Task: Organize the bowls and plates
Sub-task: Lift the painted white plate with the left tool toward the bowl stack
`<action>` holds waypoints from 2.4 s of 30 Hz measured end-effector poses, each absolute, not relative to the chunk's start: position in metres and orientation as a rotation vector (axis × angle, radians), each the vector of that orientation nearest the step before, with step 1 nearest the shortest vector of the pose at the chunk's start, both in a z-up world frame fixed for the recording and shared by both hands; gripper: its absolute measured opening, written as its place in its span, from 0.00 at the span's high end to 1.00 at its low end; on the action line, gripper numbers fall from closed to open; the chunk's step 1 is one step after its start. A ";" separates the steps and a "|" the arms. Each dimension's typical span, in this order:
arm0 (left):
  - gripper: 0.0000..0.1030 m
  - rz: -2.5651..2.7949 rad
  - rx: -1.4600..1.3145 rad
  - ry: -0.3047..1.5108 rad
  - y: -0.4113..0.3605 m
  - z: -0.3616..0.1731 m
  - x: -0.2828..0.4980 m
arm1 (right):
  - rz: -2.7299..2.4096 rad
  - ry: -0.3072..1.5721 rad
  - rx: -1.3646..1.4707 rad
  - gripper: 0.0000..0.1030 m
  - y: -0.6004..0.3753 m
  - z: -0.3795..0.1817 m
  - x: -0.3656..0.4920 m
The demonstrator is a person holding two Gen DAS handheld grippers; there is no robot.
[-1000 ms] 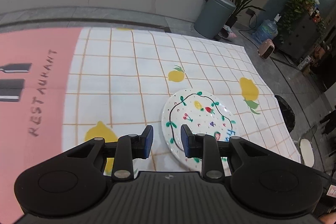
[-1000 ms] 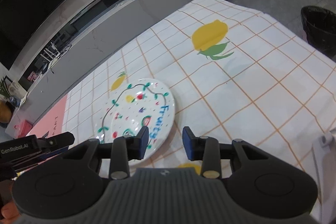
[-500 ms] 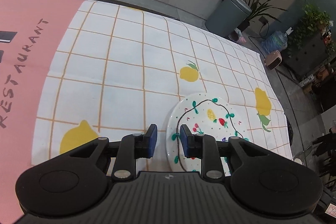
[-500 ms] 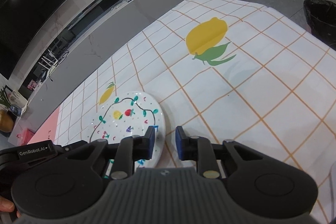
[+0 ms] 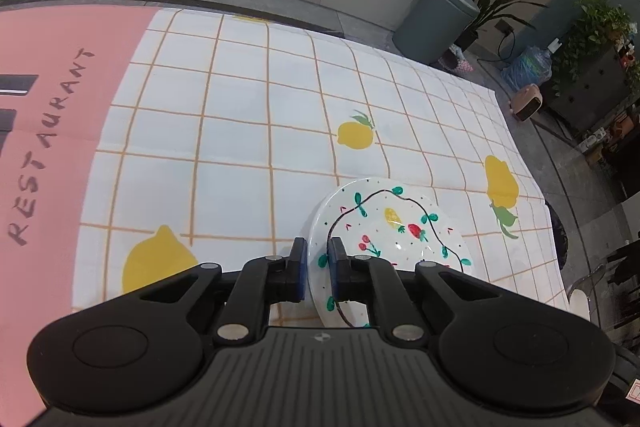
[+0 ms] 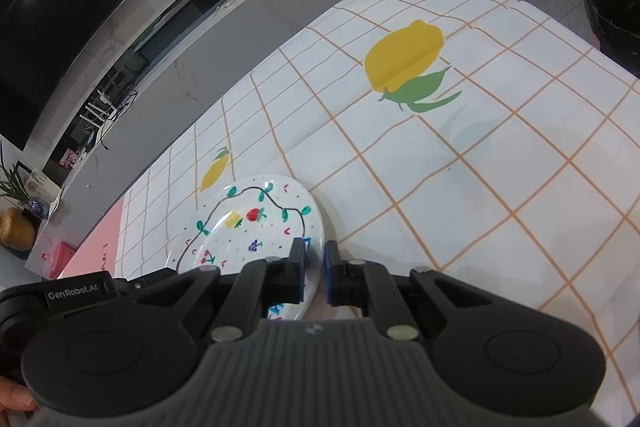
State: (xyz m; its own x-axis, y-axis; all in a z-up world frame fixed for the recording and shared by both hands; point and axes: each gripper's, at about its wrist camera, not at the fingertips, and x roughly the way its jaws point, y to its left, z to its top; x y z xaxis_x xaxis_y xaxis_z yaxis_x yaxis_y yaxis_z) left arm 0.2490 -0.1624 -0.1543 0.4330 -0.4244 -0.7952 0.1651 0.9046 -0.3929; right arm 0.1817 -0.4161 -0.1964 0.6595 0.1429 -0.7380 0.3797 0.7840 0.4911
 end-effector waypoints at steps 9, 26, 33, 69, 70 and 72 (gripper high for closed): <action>0.90 -0.360 -0.279 1.051 -0.148 -0.131 0.221 | -0.126 0.859 0.705 0.93 -0.405 -0.183 0.154; 0.90 -0.281 -0.385 1.019 -0.065 -0.101 0.121 | 0.002 0.877 0.647 0.93 -0.336 -0.146 0.073; 0.91 -0.241 -0.386 0.970 -0.026 -0.093 0.073 | 0.064 0.909 0.603 0.92 -0.297 -0.140 0.043; 0.90 -0.199 -0.363 1.038 0.008 -0.133 0.013 | 0.047 0.988 0.346 0.92 -0.238 -0.152 0.004; 0.90 -0.195 -0.357 1.036 0.007 -0.133 0.013 | 0.047 0.987 0.332 0.92 -0.236 -0.152 0.005; 0.90 -0.190 -0.345 1.034 0.005 -0.133 0.014 | 0.045 0.985 0.307 0.92 -0.233 -0.152 0.005</action>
